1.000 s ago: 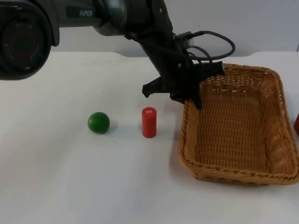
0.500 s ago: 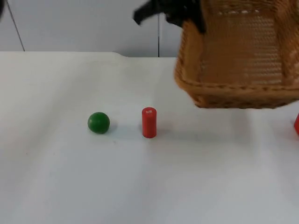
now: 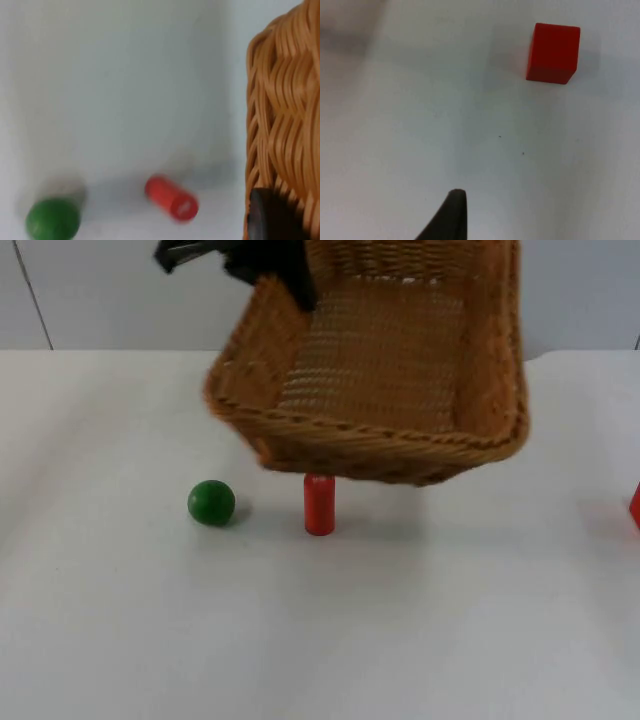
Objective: Pick up the basket with the left hand and place the object to the left of the red cylinder into the basket with the right hand.
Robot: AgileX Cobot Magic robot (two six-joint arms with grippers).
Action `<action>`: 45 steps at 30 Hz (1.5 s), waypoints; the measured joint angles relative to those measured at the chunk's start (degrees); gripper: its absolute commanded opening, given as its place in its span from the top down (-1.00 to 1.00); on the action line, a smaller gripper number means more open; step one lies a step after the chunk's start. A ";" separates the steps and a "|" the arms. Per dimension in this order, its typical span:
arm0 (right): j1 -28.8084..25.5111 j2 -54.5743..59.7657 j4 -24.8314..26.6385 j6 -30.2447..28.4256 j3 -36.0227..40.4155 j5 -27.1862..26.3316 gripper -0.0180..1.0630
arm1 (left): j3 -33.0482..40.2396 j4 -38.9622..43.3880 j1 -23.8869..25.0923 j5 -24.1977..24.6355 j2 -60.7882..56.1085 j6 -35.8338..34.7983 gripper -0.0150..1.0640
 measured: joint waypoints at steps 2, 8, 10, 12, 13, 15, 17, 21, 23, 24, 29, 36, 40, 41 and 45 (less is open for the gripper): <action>0.00 0.00 0.00 0.00 0.00 0.00 -0.98 | 3.58 -0.14 0.81 -0.44 -2.41 0.63 0.98; 0.00 0.00 0.00 0.00 0.00 -0.12 -0.98 | 33.94 -3.78 7.33 -12.00 -18.05 5.59 0.98; 0.00 0.00 0.46 0.00 0.00 -0.12 -0.98 | 44.55 -5.16 11.78 -16.19 -24.97 7.25 0.98; 0.00 0.00 0.46 0.00 0.00 -0.12 -0.98 | 49.75 -5.57 14.30 -18.20 -27.84 7.68 0.98; 0.00 0.00 0.46 0.00 0.00 -0.12 -0.98 | 56.77 -5.89 17.98 -20.80 -32.83 8.29 0.98; 0.00 0.00 0.46 0.00 0.00 -0.12 -0.98 | 60.18 -6.13 20.85 -21.87 -35.91 8.68 0.98; 0.00 0.00 0.46 -0.40 0.00 -0.12 -0.98 | 67.01 -6.25 26.41 -23.35 -40.94 10.06 0.98; 0.00 0.00 2.07 -2.58 0.00 -0.12 -0.98 | 73.91 -6.73 35.38 -24.11 -46.49 13.86 0.98; 0.00 0.00 5.45 -5.99 0.00 -0.23 -0.98 | 76.97 -8.04 40.09 -24.11 -48.53 17.19 0.98; 0.00 0.00 7.47 -8.09 0.00 -0.23 -0.98 | 78.26 -9.05 42.34 -24.01 -49.02 19.24 0.98; 0.00 0.00 15.33 -17.17 0.00 -0.43 -0.98 | 81.24 -15.06 48.48 -24.01 -49.17 25.73 0.98; 1.30 4.79 20.60 -22.96 -5.52 1.43 -0.98 | 81.84 -17.30 48.85 -24.09 -49.27 28.25 0.98; 6.64 10.14 20.90 -24.79 -12.27 1.19 -0.95 | 81.84 -17.53 48.85 -24.47 -49.27 28.47 0.98; 8.79 12.87 20.90 -25.62 -15.06 0.76 -0.95 | 81.84 -17.53 48.85 -24.71 -49.27 28.47 0.98; 16.36 22.73 21.01 -27.93 -24.55 -0.46 -0.95 | 81.84 -17.53 48.85 -24.93 -49.27 28.47 0.98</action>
